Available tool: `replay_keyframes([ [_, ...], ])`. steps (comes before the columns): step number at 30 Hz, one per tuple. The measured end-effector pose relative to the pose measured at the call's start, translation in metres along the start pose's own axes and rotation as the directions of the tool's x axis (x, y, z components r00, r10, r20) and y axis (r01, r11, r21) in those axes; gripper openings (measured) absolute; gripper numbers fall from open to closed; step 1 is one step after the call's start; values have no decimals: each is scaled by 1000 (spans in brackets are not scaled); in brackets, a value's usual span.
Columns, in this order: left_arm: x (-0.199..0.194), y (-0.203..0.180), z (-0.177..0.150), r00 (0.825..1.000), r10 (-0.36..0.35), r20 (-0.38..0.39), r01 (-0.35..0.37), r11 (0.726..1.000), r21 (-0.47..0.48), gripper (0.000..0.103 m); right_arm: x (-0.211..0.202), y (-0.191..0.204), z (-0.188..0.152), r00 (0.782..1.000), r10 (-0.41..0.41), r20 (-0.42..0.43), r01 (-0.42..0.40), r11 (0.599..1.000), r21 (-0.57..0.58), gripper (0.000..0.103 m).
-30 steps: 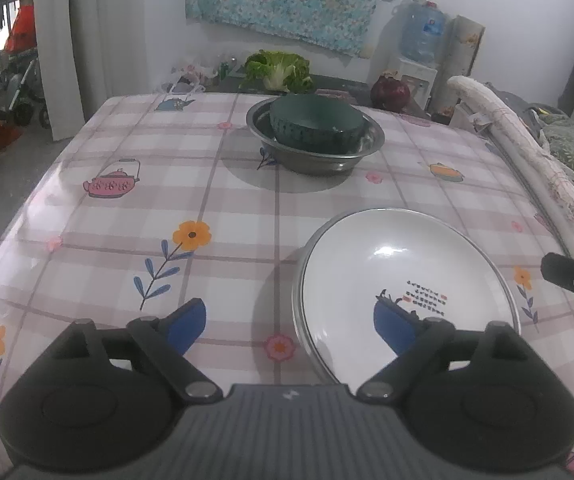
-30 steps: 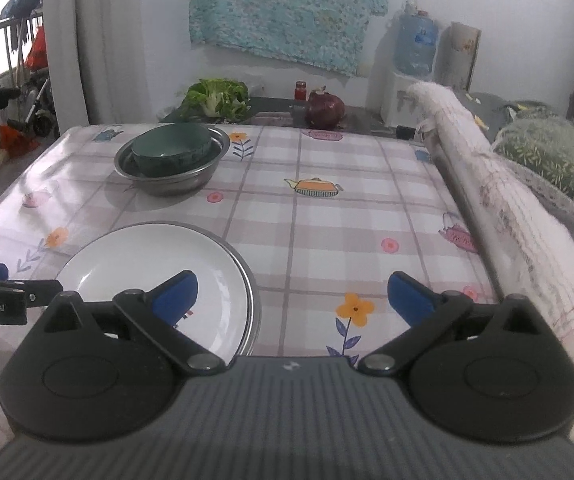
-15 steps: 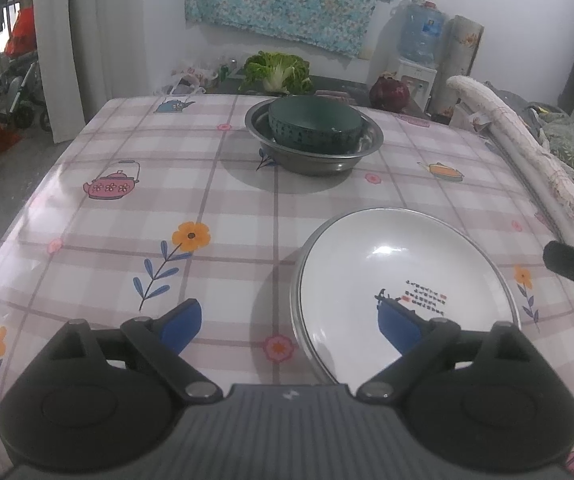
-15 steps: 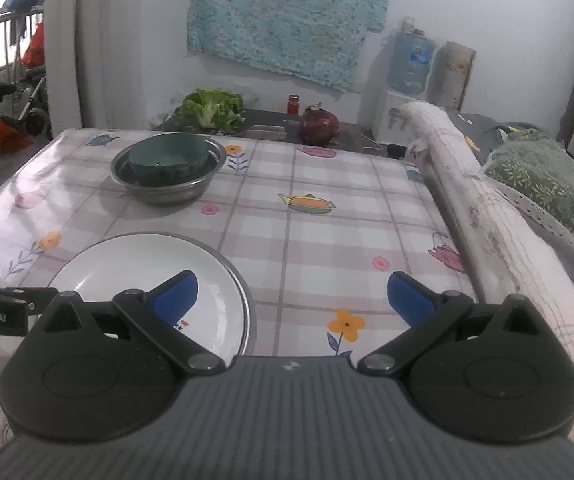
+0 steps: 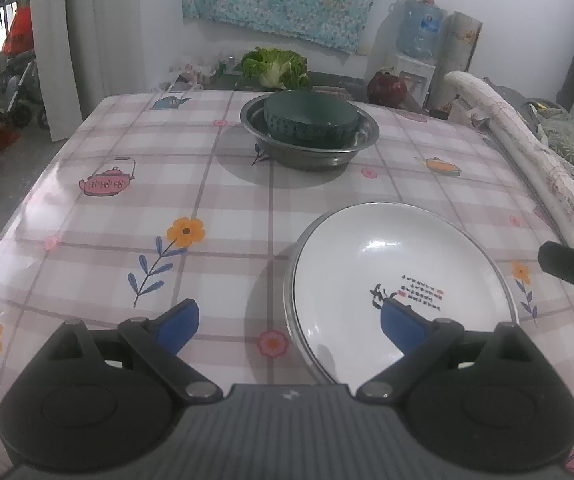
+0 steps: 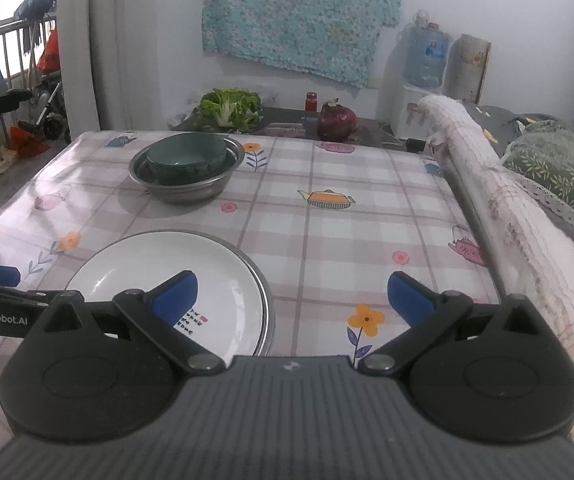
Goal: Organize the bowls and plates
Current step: 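Move both grippers to the steel bowl holding the green bowl, then close both grippers on the steel bowl rim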
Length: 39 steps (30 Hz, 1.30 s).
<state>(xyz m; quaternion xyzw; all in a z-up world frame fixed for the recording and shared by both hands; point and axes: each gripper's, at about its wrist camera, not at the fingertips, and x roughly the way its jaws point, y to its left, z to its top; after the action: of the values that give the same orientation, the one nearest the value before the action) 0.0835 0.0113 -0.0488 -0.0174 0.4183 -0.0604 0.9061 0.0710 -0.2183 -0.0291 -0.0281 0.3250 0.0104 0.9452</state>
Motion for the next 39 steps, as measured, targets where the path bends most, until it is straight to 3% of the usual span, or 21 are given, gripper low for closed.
replay_keyframes([
  [15, -1, -2, 9, 1000, -22, 14, 22, 1000, -3, 103, 7, -11, -1, 1000, 30, -2, -30, 998, 60, 102],
  [23, 0, -1, 23, 999, 9, 33, -9, 1000, 14, 103, 16, -26, 13, 997, 78, 18, -80, 991, 104, 102],
  [30, 11, 4, 50, 998, 44, 55, -45, 999, 16, 103, 45, -50, 39, 984, 178, 2, -174, 962, 211, 102],
  [35, 25, 12, 79, 994, 72, 81, -72, 997, -5, 103, 72, -55, 72, 982, 190, 6, -187, 961, 202, 102],
  [39, 41, 25, 105, 991, 89, 101, -84, 995, -52, 100, 102, -55, 101, 966, 260, 12, -256, 944, 208, 102],
])
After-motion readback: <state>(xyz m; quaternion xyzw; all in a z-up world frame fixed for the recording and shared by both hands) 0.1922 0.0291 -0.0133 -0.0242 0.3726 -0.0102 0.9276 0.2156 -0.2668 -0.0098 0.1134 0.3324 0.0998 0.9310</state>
